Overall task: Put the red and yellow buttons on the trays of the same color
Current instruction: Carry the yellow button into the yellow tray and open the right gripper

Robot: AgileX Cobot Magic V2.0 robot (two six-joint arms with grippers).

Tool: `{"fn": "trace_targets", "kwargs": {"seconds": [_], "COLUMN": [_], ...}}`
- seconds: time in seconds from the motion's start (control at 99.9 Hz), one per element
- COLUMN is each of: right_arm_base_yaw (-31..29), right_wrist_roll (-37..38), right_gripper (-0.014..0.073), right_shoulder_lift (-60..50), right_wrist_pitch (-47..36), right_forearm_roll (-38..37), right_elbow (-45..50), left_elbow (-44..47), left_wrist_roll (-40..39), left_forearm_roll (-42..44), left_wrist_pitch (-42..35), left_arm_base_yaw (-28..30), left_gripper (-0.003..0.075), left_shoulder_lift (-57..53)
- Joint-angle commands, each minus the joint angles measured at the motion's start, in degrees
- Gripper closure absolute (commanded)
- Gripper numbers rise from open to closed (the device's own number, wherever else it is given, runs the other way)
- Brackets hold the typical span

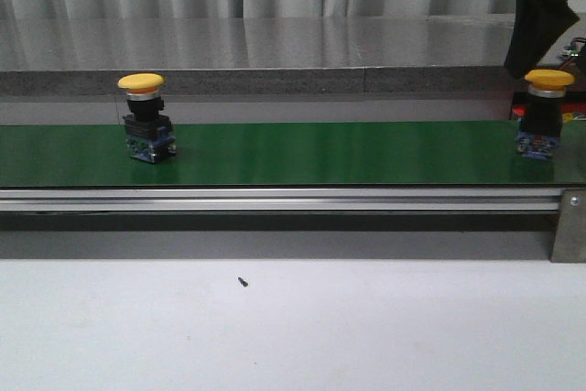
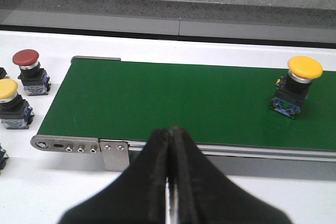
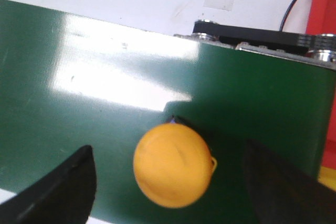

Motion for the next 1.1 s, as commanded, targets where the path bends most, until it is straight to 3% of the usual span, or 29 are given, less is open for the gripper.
{"fn": "trace_targets", "kwargs": {"seconds": [0.0,0.13,0.35,0.44,0.821,1.091], "right_arm_base_yaw": [0.1,-0.2,-0.4,-0.4,-1.9,-9.7], "right_wrist_roll": [-0.9,-0.8,-0.6,-0.3,0.3,0.3], "right_gripper": [0.0019,0.0076,0.0375,0.0447,0.0452,0.0452], "right_shoulder_lift": [0.3,3.2,4.7,3.7,0.9,-2.4], "right_wrist_pitch": [-1.1,0.1,3.3,3.8,11.7,15.6], "right_forearm_roll": [0.4,0.0,-0.2,-0.3,-2.4,-2.3], "right_elbow": [-3.2,-3.5,-3.5,-3.6,-9.6,-10.1], "left_elbow": [-1.7,-1.7,-1.7,-1.7,-1.7,-1.7], "left_wrist_roll": [-0.3,-0.3,-0.3,-0.3,-0.3,-0.3], "left_forearm_roll": [-0.4,-0.4,-0.4,-0.4,-0.4,-0.4], "left_wrist_pitch": [-4.7,-4.7,-4.7,-4.8,-4.8,-4.8], "left_arm_base_yaw": [-0.4,-0.4,-0.4,-0.4,-0.4,-0.4], "left_gripper": [0.0740,0.0739,0.0740,0.0740,0.0739,0.0740], "left_shoulder_lift": [0.1,0.1,0.1,0.1,0.1,0.1]}}
